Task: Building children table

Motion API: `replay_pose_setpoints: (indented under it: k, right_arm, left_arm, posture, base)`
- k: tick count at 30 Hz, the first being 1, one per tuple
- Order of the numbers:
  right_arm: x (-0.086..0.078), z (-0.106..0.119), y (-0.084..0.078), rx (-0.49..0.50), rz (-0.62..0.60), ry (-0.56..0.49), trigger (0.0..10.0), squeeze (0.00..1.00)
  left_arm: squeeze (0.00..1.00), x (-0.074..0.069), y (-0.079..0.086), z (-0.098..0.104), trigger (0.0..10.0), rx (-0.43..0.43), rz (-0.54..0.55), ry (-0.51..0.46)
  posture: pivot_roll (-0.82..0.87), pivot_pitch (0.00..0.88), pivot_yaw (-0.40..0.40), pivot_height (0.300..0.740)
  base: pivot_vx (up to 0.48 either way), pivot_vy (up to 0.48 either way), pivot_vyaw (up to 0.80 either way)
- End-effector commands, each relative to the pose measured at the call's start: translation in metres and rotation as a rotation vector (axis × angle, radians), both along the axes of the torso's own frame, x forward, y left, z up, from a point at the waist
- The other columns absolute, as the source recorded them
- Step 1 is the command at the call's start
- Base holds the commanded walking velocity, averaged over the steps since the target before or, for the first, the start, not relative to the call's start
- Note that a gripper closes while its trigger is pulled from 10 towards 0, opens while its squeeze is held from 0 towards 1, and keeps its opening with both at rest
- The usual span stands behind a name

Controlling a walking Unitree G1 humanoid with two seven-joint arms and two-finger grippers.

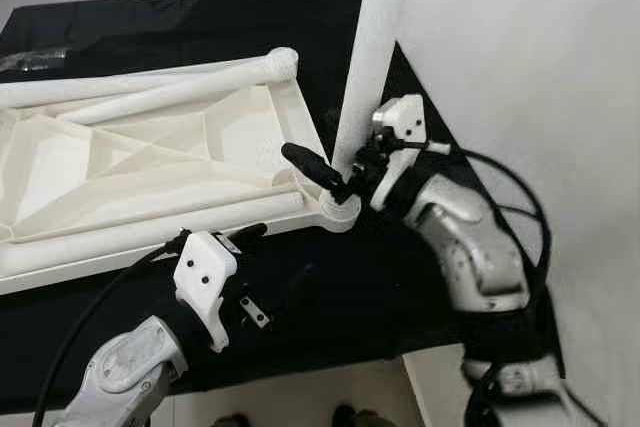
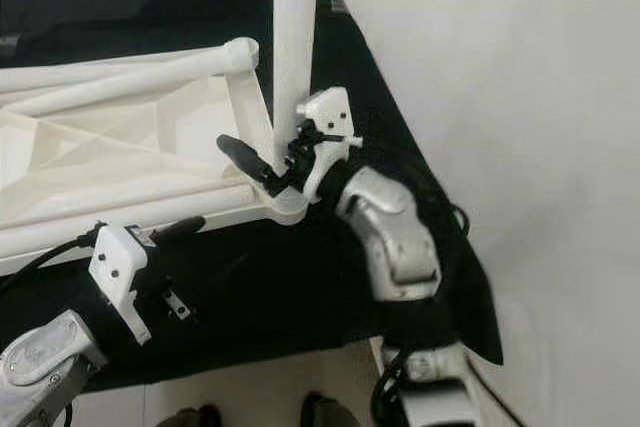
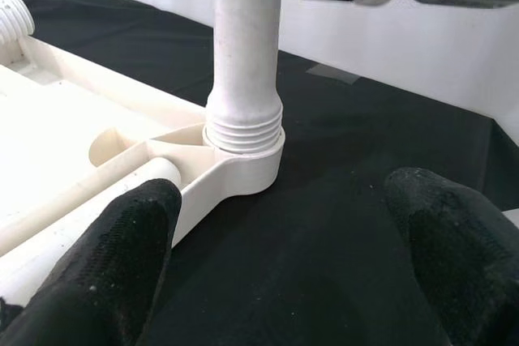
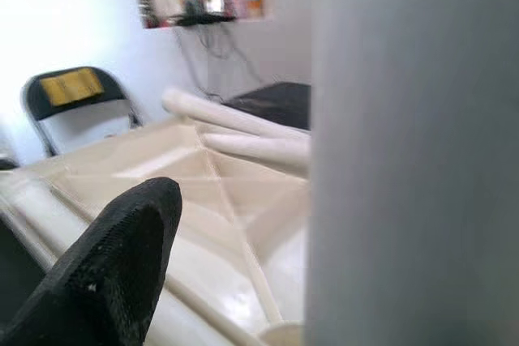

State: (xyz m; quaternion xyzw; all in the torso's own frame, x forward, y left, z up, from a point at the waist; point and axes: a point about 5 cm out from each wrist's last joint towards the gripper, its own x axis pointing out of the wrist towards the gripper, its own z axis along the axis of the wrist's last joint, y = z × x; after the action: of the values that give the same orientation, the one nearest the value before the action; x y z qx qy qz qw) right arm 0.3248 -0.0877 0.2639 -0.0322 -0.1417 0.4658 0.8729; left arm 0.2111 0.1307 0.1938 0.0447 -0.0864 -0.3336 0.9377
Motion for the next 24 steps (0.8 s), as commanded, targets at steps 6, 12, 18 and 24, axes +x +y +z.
replay_pose_setpoints:
  k: [6, 12, 18, 24]
  right_arm:
    - [-0.006, 0.005, 0.004, -0.1, 0.272, -0.064, 10.0, 0.0]
    - [0.007, 0.013, -0.009, -0.141, 0.372, -0.062, 0.0, 0.0]
    - [0.008, 0.011, -0.021, -0.183, 0.437, -0.05, 0.0, 0.0]
    - [0.008, 0.001, -0.032, -0.228, 0.435, -0.027, 0.0, 0.0]
  left_arm:
    - [0.0, -0.001, -0.003, -0.001, 10.0, 0.001, -0.011, 0.001]
    - [0.0, -0.003, -0.003, 0.0, 10.0, 0.001, -0.01, -0.004]
    - [0.0, -0.003, -0.003, 0.001, 10.0, 0.001, -0.012, -0.005]
    - [0.0, -0.003, -0.005, 0.0, 10.0, -0.002, -0.02, 0.001]
  posture:
    - [0.11, 0.196, -0.083, 0.74]
    - [0.12, 0.201, -0.083, 0.74]
    - [0.11, 0.212, -0.08, 0.74]
    - [0.1, 0.214, -0.08, 0.74]
  base:
    - [0.0, 0.0, 0.0]
    - [0.0, 0.0, 0.0]
    - [0.0, 0.0, 0.0]
    - [0.0, 0.0, 0.0]
